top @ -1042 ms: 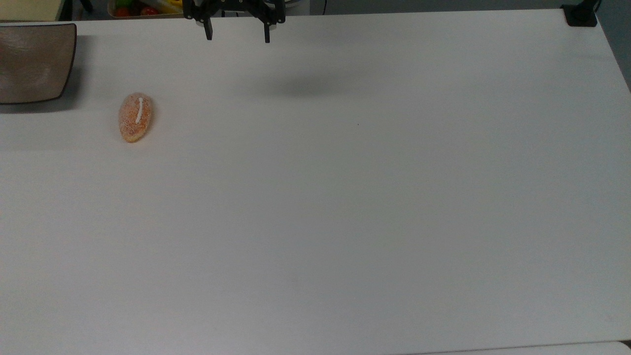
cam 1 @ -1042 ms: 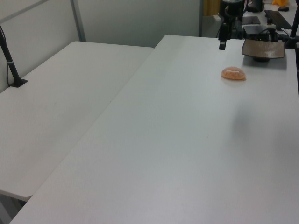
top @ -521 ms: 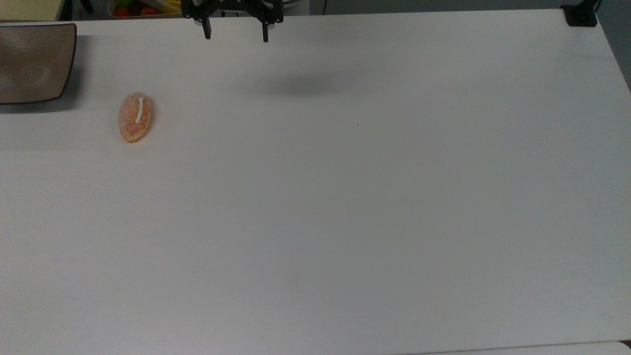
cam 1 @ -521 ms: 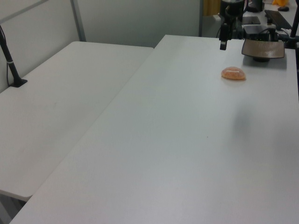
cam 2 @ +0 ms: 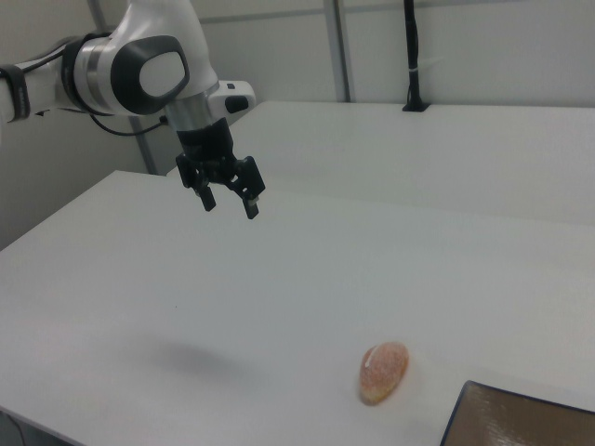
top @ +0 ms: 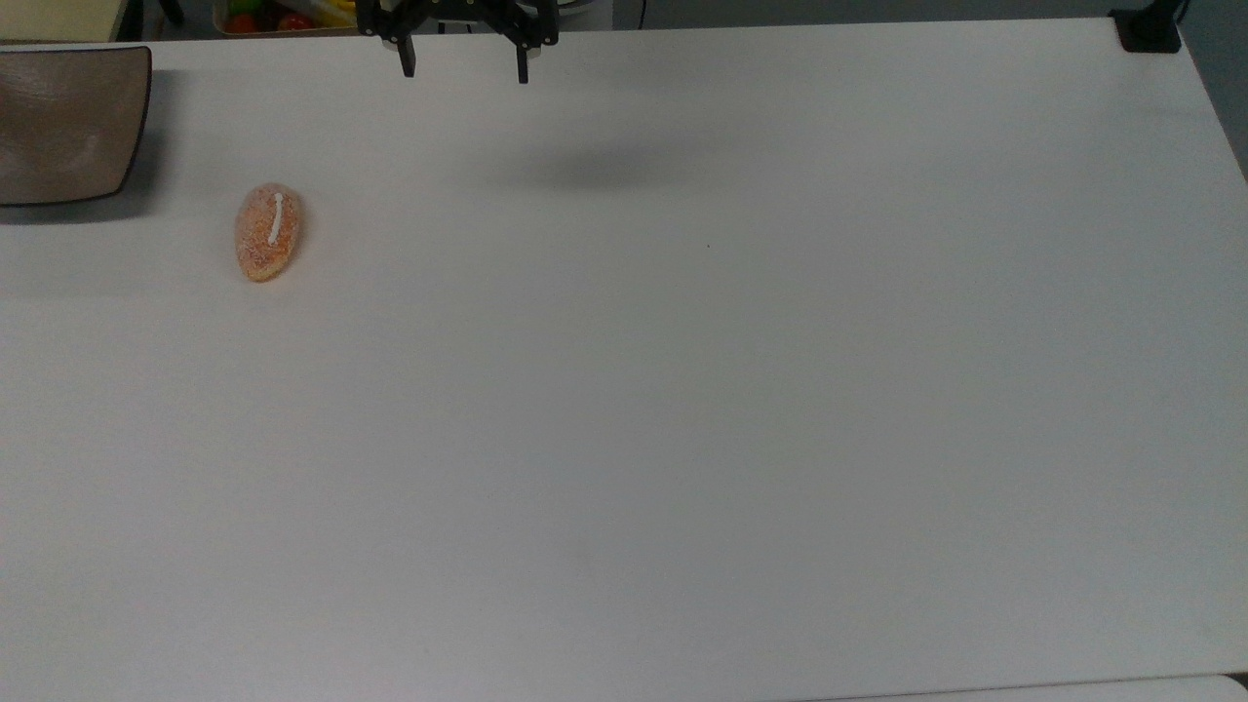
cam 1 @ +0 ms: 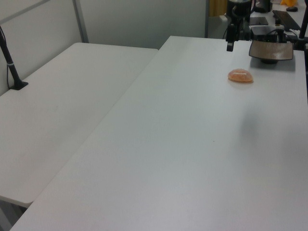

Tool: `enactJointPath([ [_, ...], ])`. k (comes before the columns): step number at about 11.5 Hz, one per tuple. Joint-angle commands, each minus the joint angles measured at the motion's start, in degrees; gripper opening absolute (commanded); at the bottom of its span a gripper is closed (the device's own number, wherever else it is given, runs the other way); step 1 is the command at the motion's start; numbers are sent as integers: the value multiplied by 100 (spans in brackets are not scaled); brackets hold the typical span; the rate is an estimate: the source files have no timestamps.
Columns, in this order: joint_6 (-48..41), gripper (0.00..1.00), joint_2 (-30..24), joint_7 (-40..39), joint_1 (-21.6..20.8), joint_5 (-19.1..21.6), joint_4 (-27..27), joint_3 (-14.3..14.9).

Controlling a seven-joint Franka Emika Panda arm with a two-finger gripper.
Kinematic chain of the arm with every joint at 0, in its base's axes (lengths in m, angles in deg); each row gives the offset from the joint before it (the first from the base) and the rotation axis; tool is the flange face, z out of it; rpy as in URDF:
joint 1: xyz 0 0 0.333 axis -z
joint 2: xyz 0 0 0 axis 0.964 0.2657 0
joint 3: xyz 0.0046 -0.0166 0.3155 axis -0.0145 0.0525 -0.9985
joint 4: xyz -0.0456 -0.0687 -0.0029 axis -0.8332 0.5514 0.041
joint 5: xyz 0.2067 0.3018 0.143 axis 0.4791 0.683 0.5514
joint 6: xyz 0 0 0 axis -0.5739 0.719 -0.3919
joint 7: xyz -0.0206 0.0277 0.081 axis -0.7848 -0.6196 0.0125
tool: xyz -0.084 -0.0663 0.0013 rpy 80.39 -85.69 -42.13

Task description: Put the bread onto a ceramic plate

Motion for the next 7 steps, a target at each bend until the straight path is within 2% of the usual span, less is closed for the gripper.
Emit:
enactJointPath([
  [1,-56,100,8,86,56,-182,52,131],
  [5,689,100,438,-11,109,-717,-1,877],
  [7,1094,100,649,-457,293,-762,-45,1124],
])
